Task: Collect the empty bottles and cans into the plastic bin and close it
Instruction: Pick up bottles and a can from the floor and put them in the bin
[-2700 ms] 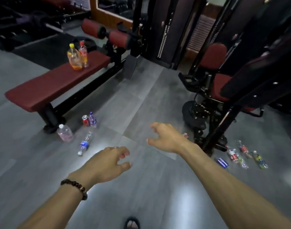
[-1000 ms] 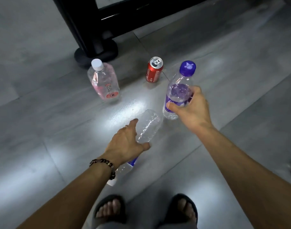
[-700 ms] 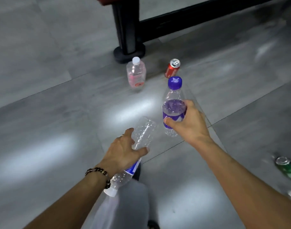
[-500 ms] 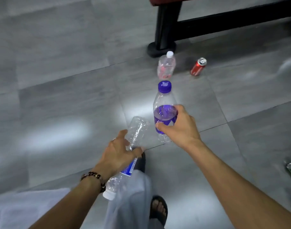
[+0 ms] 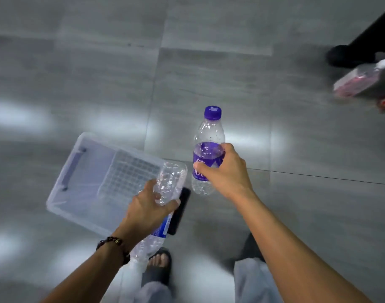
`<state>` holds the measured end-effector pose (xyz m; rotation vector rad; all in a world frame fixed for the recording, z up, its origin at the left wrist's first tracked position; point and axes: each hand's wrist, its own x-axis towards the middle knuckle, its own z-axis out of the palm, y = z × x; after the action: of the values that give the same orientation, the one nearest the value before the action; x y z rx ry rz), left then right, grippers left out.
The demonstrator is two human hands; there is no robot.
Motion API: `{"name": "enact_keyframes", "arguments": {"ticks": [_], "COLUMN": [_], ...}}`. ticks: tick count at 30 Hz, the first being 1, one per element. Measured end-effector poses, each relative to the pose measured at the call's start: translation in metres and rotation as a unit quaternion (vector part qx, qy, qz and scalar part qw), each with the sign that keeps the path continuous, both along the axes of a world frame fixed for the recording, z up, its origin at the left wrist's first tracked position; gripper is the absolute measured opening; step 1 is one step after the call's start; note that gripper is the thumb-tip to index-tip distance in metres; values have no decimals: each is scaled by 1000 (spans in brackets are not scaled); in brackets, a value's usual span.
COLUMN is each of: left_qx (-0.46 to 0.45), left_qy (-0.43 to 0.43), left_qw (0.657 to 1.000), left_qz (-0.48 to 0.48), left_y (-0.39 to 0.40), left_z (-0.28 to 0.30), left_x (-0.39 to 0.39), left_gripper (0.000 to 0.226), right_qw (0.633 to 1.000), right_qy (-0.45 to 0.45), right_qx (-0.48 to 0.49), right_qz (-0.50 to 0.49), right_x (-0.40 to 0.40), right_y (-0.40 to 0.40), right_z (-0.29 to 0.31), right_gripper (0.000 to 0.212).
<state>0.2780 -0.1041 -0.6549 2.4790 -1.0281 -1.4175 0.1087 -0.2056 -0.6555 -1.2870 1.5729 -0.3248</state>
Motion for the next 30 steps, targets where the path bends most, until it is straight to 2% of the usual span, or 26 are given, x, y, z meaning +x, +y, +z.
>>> {"name": "enact_keyframes", "arguments": {"ticks": [4, 7, 9, 14, 16, 18, 20, 23, 25, 27, 30], "left_qx": [-11, -21, -32, -60, -49, -35, -36, -43, -45, -55, -85], "left_qy": [22, 69, 80, 159, 169, 153, 121, 83, 54, 23, -13], "left_qw": [986, 940, 908, 837, 827, 845, 890, 959, 988, 998, 985], "left_qz": [167, 333, 410, 521, 534, 511, 438, 268, 138, 9, -147], "left_y": [54, 73, 76, 69, 71, 78, 86, 84, 69, 48, 12], "left_z": [-23, -56, -80, -123, -132, -130, -117, -85, -63, -43, -11], "left_x": [81, 123, 141, 167, 173, 174, 168, 147, 127, 101, 49], "left_gripper": [79, 78, 79, 78, 76, 74, 73, 71, 70, 67, 57], "right_qw": [998, 989, 977, 949, 941, 935, 934, 936, 941, 944, 942], "right_qy": [-24, 12, 56, 143, 162, 178, 185, 183, 182, 190, 212], "right_qx": [10, 28, 31, -1, -13, -27, -39, -52, -51, -61, -86], "right_qz": [56, 148, 203, 281, 296, 307, 302, 297, 280, 263, 243], "right_x": [102, 161, 189, 230, 234, 232, 223, 194, 169, 136, 77], "right_y": [47, 71, 76, 73, 68, 64, 62, 60, 52, 41, 21], "right_z": [-22, -58, -85, -132, -138, -133, -119, -85, -60, -34, 0], "right_gripper": [49, 57, 66, 80, 84, 81, 75, 67, 67, 66, 63]}}
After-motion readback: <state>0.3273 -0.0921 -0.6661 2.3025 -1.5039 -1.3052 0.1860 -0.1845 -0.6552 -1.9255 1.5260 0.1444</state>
